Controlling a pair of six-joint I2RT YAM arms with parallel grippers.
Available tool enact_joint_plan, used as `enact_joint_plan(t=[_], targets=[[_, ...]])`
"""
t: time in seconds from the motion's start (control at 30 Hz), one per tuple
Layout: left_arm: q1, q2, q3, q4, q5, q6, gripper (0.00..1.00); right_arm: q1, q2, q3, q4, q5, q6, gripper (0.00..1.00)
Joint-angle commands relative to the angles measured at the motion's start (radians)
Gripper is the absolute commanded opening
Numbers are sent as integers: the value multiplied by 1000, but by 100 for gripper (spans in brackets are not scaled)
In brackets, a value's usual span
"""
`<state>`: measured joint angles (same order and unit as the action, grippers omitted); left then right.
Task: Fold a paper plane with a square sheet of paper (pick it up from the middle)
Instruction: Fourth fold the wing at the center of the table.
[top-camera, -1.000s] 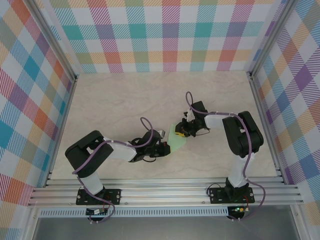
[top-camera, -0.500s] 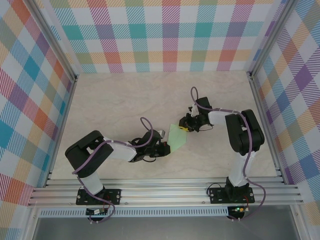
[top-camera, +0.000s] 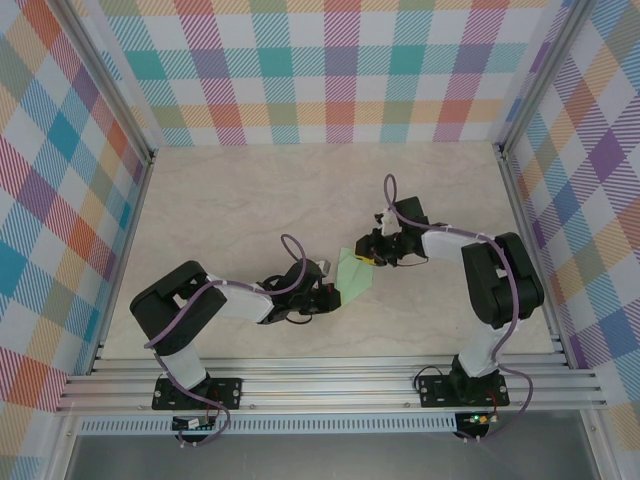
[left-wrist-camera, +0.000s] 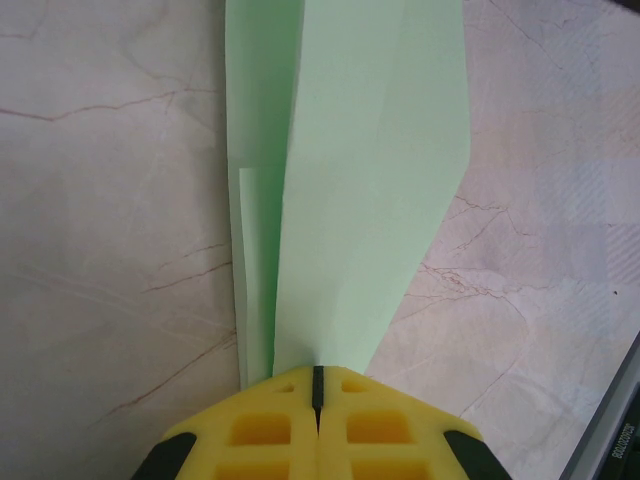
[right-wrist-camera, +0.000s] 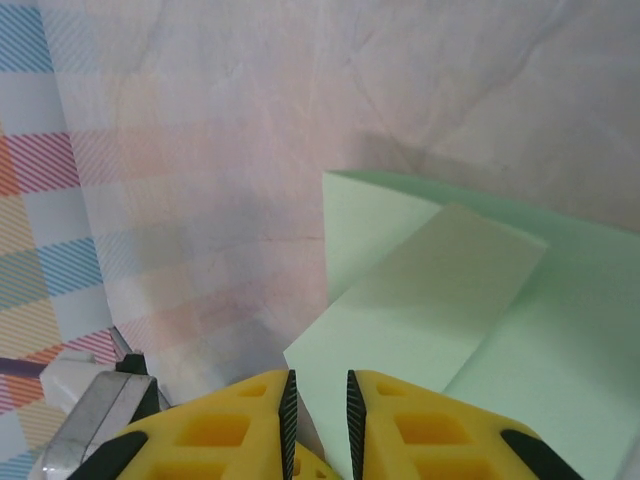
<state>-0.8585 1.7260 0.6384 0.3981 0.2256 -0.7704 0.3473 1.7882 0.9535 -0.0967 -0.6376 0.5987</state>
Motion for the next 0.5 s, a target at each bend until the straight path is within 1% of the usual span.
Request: enact_joint_plan(t=[0.0,0.07,0.23,0.33,0.47], targets=[[2,65,-57,-268,-40,-5,1,27,54,-4,52,-48,14,23],[1,66,-57,-269,-39,-5,1,27,79,8,44,-16,11,23],[2,63,-62,-278,-37,-3,1,10,126,76,-31,128,-31,22],[1,59,-69,-278,-38,-3,1,-17,146,105,-45,172,-46,22],[2,61,-78,-277,-41,-7,1,-48,178,143,-65,188,-57,22]])
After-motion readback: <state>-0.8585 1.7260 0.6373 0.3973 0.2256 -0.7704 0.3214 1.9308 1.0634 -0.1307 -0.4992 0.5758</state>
